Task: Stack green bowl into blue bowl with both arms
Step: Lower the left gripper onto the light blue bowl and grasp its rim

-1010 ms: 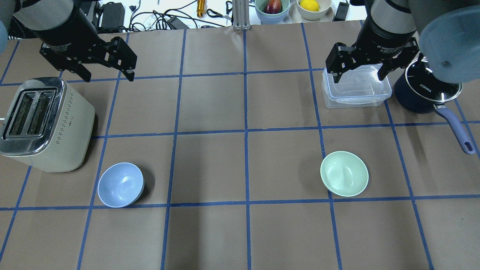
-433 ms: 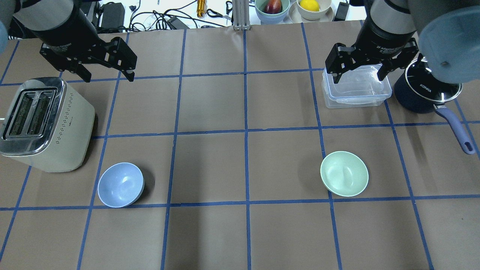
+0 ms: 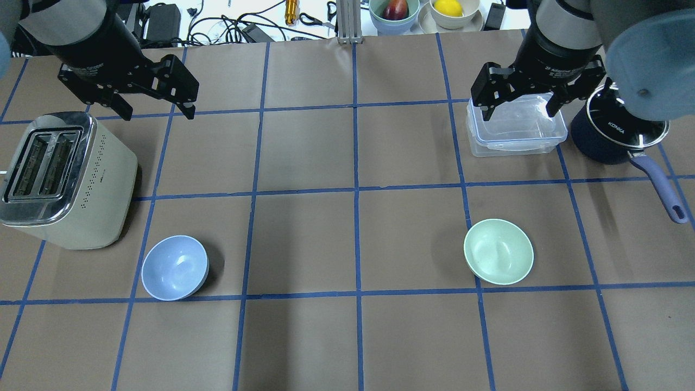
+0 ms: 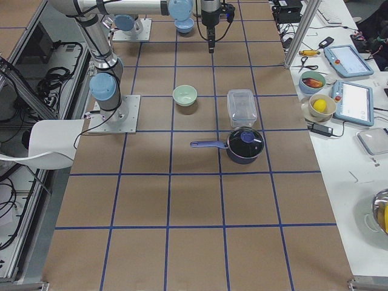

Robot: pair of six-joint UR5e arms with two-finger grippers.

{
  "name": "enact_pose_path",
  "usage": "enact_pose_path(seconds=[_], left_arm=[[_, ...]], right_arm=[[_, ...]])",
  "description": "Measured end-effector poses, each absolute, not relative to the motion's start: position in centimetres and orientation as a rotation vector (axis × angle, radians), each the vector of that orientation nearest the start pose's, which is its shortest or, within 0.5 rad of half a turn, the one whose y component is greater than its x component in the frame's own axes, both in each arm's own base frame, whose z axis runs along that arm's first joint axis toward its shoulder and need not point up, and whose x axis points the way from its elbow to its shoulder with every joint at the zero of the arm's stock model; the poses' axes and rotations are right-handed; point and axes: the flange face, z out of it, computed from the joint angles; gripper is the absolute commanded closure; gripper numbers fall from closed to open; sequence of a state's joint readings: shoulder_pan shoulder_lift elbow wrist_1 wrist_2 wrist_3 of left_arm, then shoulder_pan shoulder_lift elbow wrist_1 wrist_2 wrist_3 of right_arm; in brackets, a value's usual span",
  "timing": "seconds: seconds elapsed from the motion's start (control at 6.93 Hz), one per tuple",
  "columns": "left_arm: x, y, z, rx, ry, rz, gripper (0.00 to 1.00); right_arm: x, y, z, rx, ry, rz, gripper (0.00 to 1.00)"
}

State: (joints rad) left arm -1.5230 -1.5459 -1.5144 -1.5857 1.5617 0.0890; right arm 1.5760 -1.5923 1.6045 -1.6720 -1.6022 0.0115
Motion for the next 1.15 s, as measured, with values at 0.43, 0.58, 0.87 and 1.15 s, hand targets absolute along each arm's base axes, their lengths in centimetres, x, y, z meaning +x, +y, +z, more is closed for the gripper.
enact_pose_path(seconds=[0.43,0.58,0.87,1.15], left_arm=[[-11.3,-47.7,50.1,0.085,3.149,-0.008,0.01],[-11.2,-46.5,46.4,0.08,3.155,0.089,0.01],[-10.4,-43.9,34.9,0.034,3.151,0.17,0.01],[-9.2,-39.5,25.2,-0.022,3.149,0.172,0.02]], right_arm=[[13.2,-49.2,49.2,0.016,3.168,-0.141,0.0],[13.2,-49.2,49.2,0.017,3.168,-0.141,0.0],[13.2,-49.2,49.2,0.018,3.169,-0.141,0.0],[13.2,-49.2,49.2,0.017,3.17,-0.14,0.0]])
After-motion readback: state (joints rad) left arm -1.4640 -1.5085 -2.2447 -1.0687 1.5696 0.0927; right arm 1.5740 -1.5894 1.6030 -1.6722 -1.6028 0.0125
